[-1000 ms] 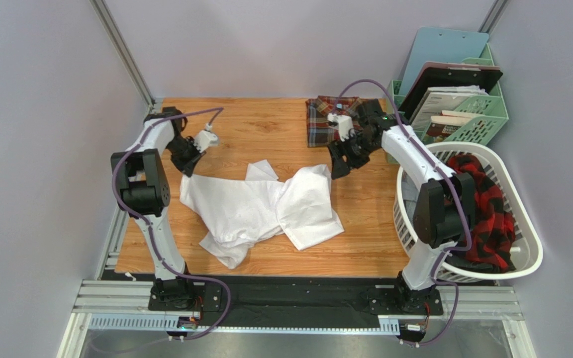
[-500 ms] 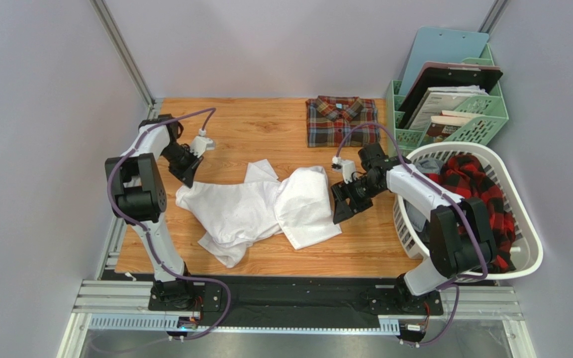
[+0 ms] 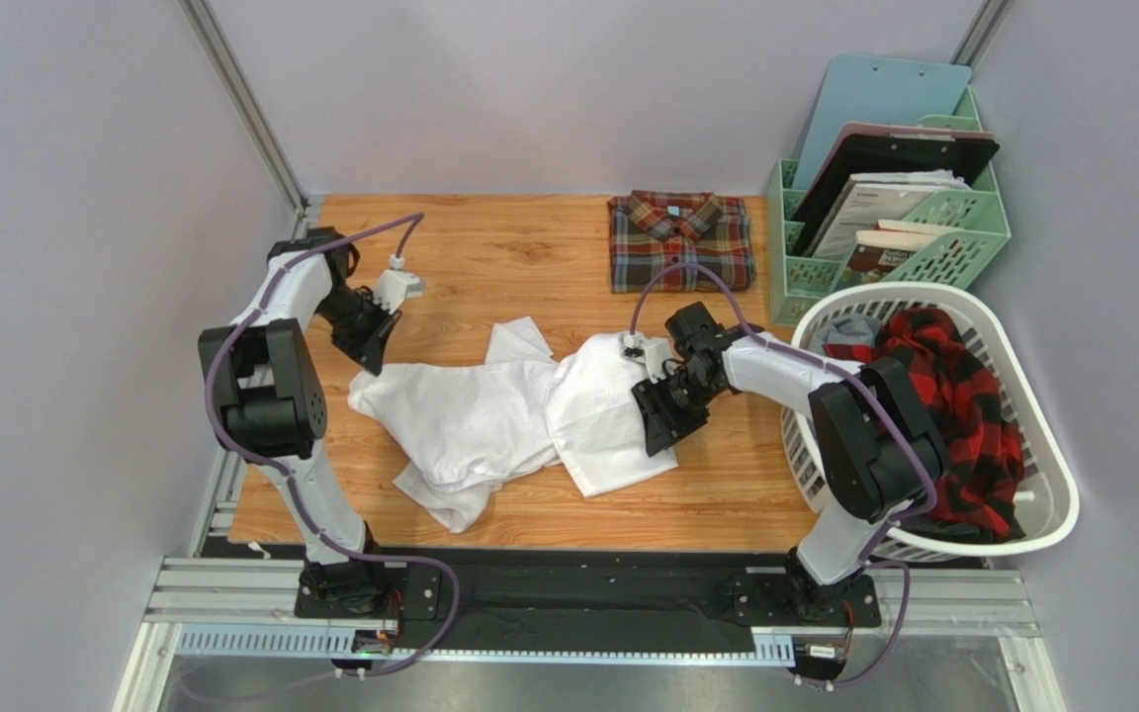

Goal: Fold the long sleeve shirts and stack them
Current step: Flatten the shirt out

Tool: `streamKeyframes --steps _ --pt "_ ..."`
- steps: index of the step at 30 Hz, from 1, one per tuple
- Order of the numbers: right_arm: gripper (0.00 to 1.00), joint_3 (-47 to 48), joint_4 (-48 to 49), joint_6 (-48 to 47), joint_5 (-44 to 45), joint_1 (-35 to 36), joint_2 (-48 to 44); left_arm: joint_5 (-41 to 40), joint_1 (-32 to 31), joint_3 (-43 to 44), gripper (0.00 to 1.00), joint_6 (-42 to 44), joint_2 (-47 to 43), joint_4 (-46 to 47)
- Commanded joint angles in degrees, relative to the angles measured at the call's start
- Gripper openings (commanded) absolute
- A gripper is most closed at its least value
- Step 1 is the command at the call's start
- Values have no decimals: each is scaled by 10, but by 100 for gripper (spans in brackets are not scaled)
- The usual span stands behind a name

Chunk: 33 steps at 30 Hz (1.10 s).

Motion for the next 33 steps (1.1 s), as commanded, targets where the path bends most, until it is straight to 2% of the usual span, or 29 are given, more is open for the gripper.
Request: streamKeyframes --steps 1,2,3,11,14,17,19,20,21,22,23,25,26,28,29,30,31,32,33 --pt "26 -12 -9 -5 -1 0 12 17 -1 -5 0 -9 -36 4" --pt "7 -4 -15 -11 -15 -1 8 19 0 -4 0 -13 -38 4" --pt "0 0 -22 -22 -44 -4 -9 23 0 1 0 -16 -37 3" --pt "0 125 -118 -84 -149 -104 -163 62 0 57 0 -31 -52 -25" --pt "0 159 -122 -76 -153 -117 -215 85 0 70 0 -39 -79 -27" --pt "0 198 -91 -17 -140 -126 -243 107 2 110 0 -75 -103 -15" --pt "0 232 -6 22 -116 -128 -246 130 4 149 0 -117 -97 12" --pt "0 247 32 62 -77 -131 -240 132 3 208 0 -139 -90 26" --pt "0 263 110 79 -54 -134 -232 136 4 248 0 -159 -78 45" --pt "0 318 138 84 -32 -138 -221 139 4 293 0 -196 -46 50" --pt "0 357 159 110 6 -148 -185 141 4 404 0 -215 -26 53" --pt "0 455 176 127 36 -160 -140 141 4 537 0 -271 40 52" --pt "0 548 178 154 53 -179 -101 144 4 669 0 -287 61 54" --pt "0 650 185 179 68 -200 -64 129 4 758 0 -342 88 101" --pt "0 742 186 194 76 -220 -50 123 3 760 0 -354 76 135" --pt "0 780 185 219 80 -228 -27 116 3 734 0 -361 56 213" --pt "0 809 187 230 81 -237 -24 112 3 693 0 -367 -8 259" --pt "0 841 187 235 82 -250 -27 110 4 594 0 -366 -46 302" --pt "0 840 190 241 80 -254 -46 109 5 546 0 -353 -118 369"
